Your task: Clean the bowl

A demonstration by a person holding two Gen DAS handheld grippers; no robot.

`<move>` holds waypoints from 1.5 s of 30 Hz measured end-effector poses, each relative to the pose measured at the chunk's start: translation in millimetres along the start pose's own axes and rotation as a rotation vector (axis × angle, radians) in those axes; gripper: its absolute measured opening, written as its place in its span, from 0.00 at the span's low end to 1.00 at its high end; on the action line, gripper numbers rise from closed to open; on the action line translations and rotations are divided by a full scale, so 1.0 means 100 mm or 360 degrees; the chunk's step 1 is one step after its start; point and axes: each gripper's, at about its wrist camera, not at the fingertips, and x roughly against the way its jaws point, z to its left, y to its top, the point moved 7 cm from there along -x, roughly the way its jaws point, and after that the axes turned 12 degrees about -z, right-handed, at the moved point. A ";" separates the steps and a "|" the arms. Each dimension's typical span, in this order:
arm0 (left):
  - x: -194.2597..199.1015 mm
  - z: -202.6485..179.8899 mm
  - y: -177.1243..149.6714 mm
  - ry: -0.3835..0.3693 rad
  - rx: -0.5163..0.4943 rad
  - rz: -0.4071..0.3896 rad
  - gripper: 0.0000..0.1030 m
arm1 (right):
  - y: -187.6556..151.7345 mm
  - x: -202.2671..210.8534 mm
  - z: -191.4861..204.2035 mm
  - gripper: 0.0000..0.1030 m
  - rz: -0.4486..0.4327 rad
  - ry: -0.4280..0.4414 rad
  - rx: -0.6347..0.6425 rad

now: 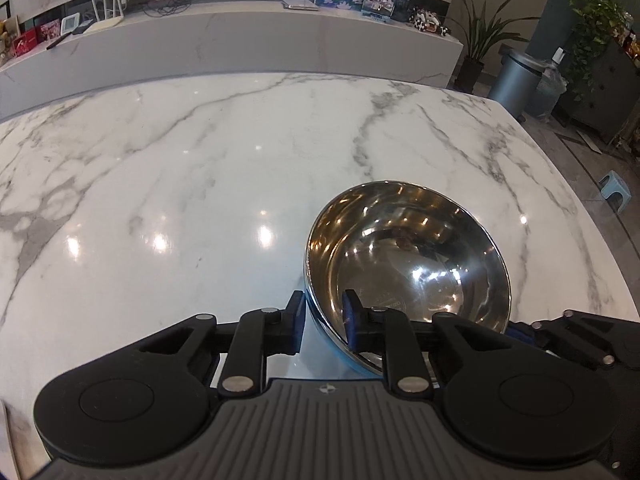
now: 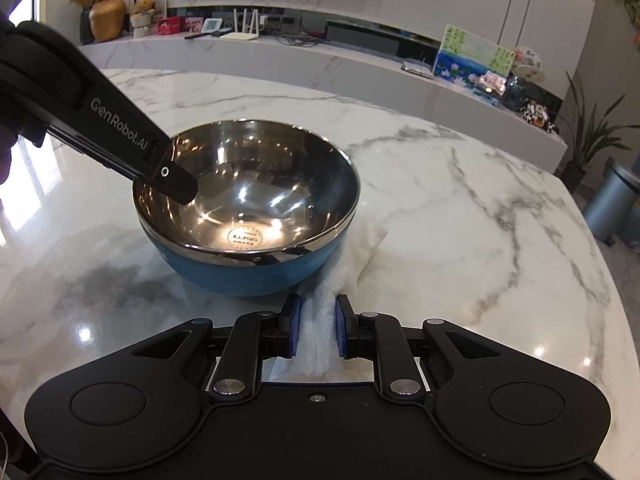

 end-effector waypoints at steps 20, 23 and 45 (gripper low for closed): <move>-0.15 -0.03 0.18 0.0032 -0.0064 -0.0100 0.11 | 0.21 0.19 -0.17 0.16 -0.0145 0.0025 -0.0030; -0.15 -0.03 0.18 0.0028 -0.0058 -0.0099 0.11 | 0.16 0.15 -0.15 0.16 -0.0108 0.0048 -0.0028; 0.06 0.03 0.24 0.0015 0.0005 -0.0249 0.51 | -0.09 -0.07 -0.69 0.16 0.0120 -0.0229 -0.0340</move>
